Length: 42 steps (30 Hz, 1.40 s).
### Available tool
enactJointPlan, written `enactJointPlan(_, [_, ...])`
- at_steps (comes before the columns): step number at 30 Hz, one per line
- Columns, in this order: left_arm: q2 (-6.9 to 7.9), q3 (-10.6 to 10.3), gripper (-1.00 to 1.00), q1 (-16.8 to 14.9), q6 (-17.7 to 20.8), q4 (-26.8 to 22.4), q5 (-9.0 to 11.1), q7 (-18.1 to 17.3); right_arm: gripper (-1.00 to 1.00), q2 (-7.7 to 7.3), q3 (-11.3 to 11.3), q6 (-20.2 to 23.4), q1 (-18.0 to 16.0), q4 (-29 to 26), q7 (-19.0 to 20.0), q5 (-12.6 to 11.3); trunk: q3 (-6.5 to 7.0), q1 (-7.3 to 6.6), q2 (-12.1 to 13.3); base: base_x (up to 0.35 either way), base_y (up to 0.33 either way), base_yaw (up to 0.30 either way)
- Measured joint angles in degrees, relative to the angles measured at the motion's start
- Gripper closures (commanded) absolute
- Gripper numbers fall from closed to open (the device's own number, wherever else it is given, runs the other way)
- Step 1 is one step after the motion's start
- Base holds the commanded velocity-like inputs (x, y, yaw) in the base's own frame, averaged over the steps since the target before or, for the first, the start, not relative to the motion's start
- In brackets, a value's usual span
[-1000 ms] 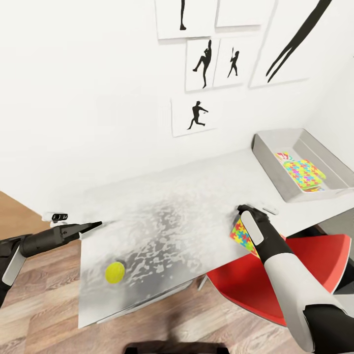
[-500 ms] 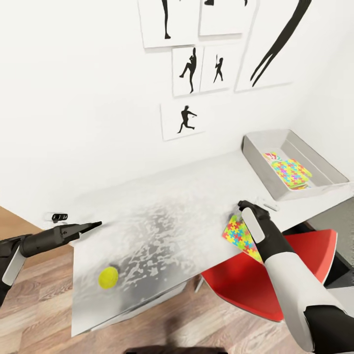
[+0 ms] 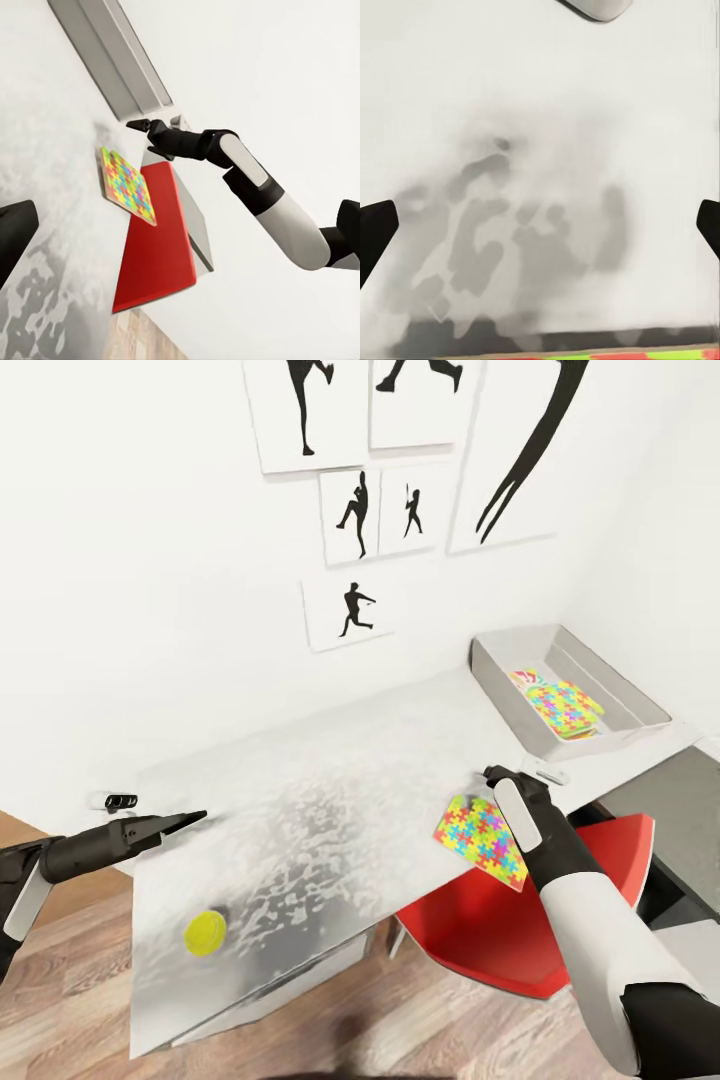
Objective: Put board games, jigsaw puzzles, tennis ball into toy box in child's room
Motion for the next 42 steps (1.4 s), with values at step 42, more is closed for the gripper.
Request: enactJointPlan(42, [0.09, 0.0, -1.00, 0.1, 0.0, 0.0, 0.0, 0.0, -1.00, -2.50, -0.4, 0.4, 0.6, 5.3, 4.1, -0.9, 0.13, 0.00, 0.0, -0.001, -0.036, -0.004])
